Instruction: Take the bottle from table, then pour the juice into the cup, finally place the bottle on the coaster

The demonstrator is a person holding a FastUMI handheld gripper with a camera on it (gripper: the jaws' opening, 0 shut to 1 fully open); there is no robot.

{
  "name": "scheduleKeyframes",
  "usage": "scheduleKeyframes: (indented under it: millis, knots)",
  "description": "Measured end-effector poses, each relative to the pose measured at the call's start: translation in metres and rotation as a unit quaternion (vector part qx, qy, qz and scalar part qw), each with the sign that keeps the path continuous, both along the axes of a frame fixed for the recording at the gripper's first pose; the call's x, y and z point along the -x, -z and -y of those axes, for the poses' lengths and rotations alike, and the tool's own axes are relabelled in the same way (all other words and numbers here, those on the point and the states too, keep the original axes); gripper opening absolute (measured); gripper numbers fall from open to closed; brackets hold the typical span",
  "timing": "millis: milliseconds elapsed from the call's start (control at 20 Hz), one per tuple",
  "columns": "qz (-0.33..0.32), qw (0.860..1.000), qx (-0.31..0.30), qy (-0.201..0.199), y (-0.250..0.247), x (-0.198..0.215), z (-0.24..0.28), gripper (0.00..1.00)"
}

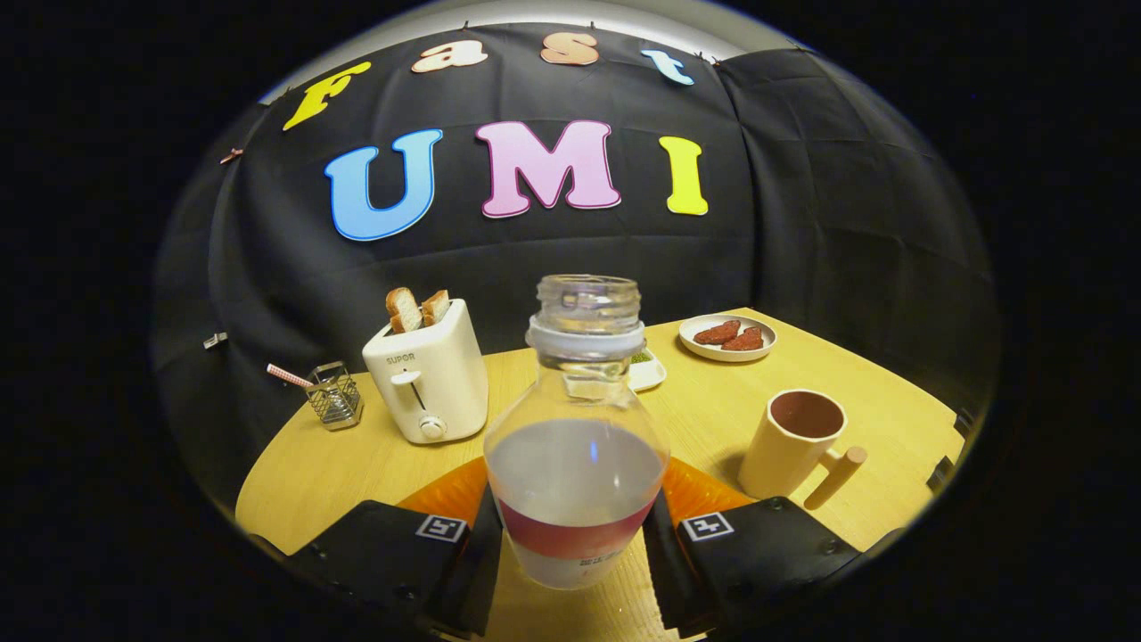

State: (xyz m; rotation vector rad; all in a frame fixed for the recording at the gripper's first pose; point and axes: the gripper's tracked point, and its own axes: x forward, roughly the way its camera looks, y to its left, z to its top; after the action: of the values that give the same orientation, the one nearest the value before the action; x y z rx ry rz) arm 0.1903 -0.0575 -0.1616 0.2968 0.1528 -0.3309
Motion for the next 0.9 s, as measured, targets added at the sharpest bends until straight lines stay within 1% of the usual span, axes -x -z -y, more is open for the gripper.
scheduleKeyframes:
  millis: [100,250,450,700,900]
  knots:
    - [0.022,0.999,-0.043,-0.014,-0.014,0.001,-0.001,0.72]
    - [0.043,0.995,-0.092,-0.010,-0.031,0.008,0.008,0.72]
    - [0.060,0.985,-0.159,-0.012,-0.043,0.013,0.018,0.72]
    - [0.071,0.967,-0.243,-0.007,-0.045,0.014,0.041,0.72]
    - [0.083,0.953,-0.293,-0.007,-0.045,0.017,0.057,0.72]
